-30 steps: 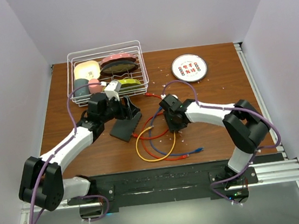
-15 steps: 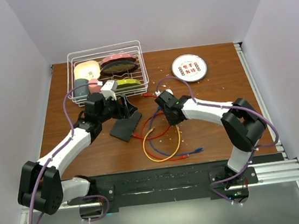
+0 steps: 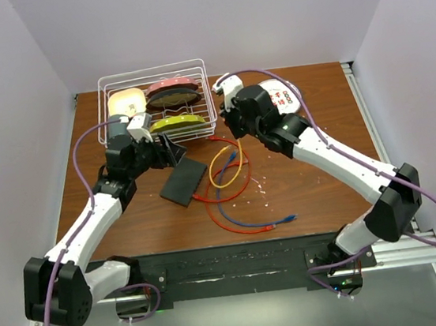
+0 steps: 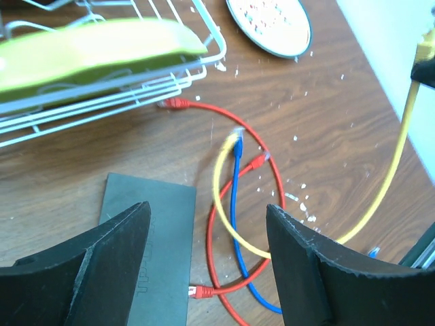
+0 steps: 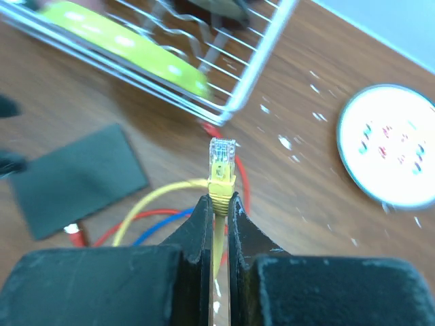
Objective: Insert the plug into the switch port
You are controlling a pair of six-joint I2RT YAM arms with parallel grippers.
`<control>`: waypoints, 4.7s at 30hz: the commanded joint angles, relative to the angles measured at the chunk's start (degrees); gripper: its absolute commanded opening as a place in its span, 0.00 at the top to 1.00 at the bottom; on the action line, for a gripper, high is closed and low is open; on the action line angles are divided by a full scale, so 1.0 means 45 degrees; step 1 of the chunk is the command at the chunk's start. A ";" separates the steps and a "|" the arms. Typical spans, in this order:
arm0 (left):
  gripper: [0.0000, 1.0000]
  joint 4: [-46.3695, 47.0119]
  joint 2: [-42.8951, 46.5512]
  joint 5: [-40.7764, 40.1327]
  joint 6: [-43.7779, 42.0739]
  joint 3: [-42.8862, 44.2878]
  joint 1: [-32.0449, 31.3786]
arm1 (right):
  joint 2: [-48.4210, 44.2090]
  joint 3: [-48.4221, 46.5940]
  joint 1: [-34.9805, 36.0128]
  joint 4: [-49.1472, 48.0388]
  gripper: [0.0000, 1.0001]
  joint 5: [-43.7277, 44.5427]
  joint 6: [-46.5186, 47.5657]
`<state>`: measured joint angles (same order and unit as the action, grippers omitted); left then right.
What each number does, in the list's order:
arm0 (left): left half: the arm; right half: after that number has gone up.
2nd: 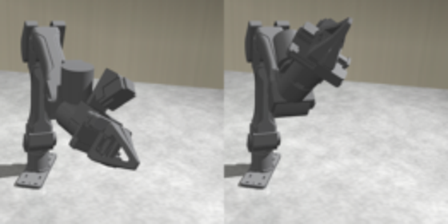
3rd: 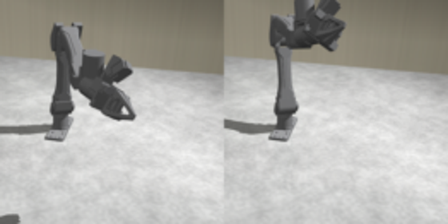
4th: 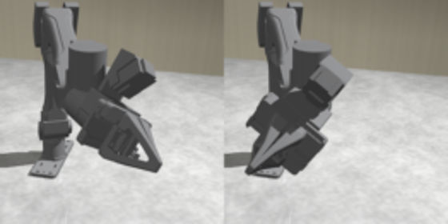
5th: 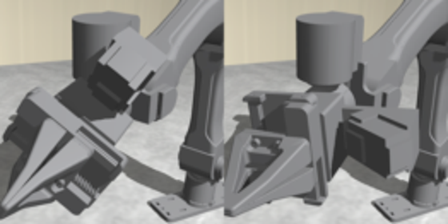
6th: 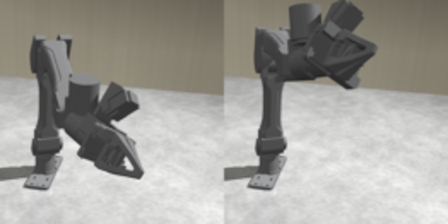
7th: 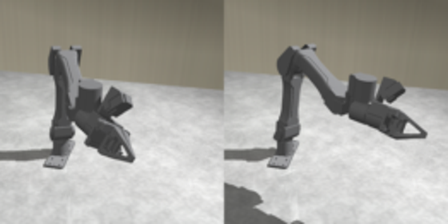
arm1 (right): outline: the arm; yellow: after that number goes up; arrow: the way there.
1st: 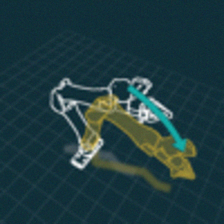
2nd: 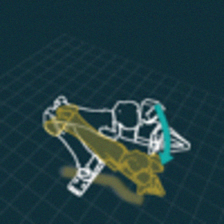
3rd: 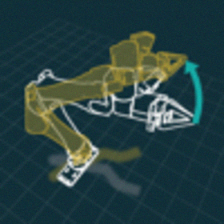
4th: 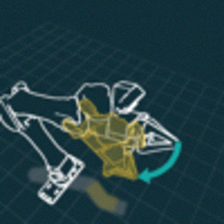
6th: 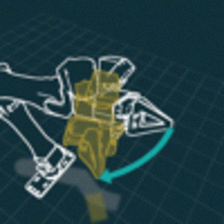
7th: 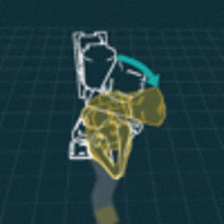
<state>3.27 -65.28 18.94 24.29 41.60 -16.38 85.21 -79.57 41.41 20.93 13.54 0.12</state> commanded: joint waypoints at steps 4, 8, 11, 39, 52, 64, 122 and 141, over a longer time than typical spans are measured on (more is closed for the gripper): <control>0.27 0.1655 -0.0043 0.2446 0.1260 0.0324 0.0398 | 0.1493 -0.0170 0.0386 0.0701 1.00 -0.6497 0.1222; 0.27 0.2553 -0.0357 0.3388 0.1866 0.0344 0.0398 | 0.1865 -0.0169 0.0778 0.0838 1.00 -0.7637 0.1477; 0.28 0.2828 -0.0319 0.3487 0.2003 0.0149 0.0398 | 0.1807 -0.0189 0.0798 0.0799 1.00 -0.7619 0.1497; 0.46 0.4059 -0.2426 0.4755 0.2824 -0.0164 -0.0168 | 0.1280 -0.0267 0.0779 0.0369 1.00 -0.6974 0.1165; 1.00 0.4703 -0.2565 0.5284 0.3370 -0.0163 -0.0324 | 0.1455 -0.0344 0.0798 0.0115 1.00 -0.6388 0.0774; 0.50 0.4274 -0.2272 0.4658 0.3351 -0.0241 -0.0324 | 0.1163 -0.0053 0.0779 -0.0256 1.00 -0.5685 0.0559; 1.00 0.4860 -0.0982 0.2491 0.6066 -0.1218 -0.0324 | 0.1436 0.1608 0.0993 -0.3205 0.63 -0.6036 -0.1589; 1.00 0.5016 -0.0943 0.2569 0.6164 -0.1257 -0.0324 | 0.1553 0.1725 0.0994 -0.3283 1.00 -0.5763 -0.1589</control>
<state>22.61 -70.28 29.80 50.48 35.70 -17.76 91.81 -71.99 45.50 8.16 -12.73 -6.61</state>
